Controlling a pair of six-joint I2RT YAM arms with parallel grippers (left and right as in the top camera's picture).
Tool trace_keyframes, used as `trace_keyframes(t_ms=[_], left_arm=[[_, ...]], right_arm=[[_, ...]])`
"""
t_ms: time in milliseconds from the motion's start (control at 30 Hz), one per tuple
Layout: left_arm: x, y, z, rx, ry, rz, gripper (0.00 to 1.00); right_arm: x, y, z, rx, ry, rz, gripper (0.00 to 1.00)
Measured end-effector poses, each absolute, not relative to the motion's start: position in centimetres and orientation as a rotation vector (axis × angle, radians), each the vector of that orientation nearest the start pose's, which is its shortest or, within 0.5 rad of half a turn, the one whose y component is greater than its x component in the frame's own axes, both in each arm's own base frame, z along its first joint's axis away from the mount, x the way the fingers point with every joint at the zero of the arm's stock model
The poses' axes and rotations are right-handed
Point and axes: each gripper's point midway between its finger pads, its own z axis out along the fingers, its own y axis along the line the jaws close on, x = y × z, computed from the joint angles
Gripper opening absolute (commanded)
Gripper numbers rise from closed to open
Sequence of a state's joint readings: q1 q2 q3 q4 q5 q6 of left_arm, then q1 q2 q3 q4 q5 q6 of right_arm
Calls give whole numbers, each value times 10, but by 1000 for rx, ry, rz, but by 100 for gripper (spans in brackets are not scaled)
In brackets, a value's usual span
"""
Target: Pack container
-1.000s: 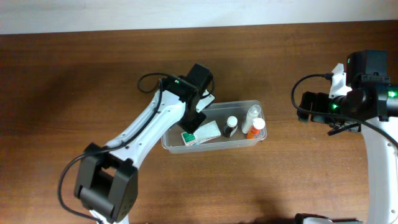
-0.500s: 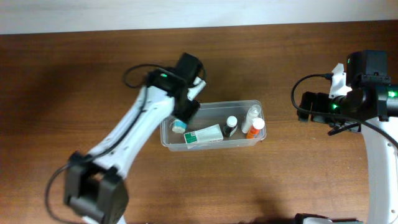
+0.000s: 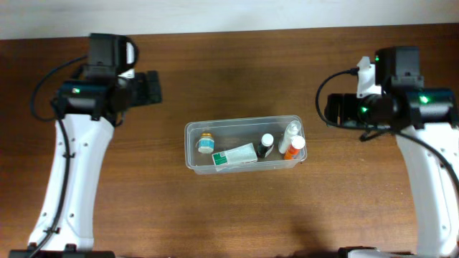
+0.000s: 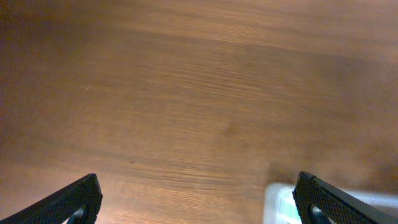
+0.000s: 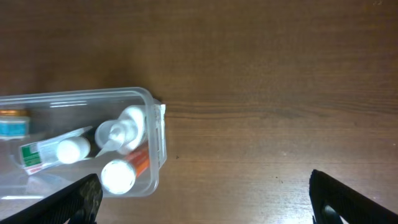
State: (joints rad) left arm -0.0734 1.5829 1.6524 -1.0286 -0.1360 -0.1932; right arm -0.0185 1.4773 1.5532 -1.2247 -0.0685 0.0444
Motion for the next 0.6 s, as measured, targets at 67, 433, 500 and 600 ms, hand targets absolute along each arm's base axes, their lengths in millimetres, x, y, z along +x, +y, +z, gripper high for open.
trace_keyframes(t_ms=[67,433,500,600], left_arm=[[405,12,251,-314,2506,71,99],[377,24,235,-266,2642,130,99],[367,22,239,-238,2635,115,99],[340,19,248,-217,2560,89,99]], right_arm=[[347,5,217,68,2741,101,98],[327,4,215,45,2808,87,98],[317,3,234,48,2750,73,98],[293,2,274,44,2593,58,98]])
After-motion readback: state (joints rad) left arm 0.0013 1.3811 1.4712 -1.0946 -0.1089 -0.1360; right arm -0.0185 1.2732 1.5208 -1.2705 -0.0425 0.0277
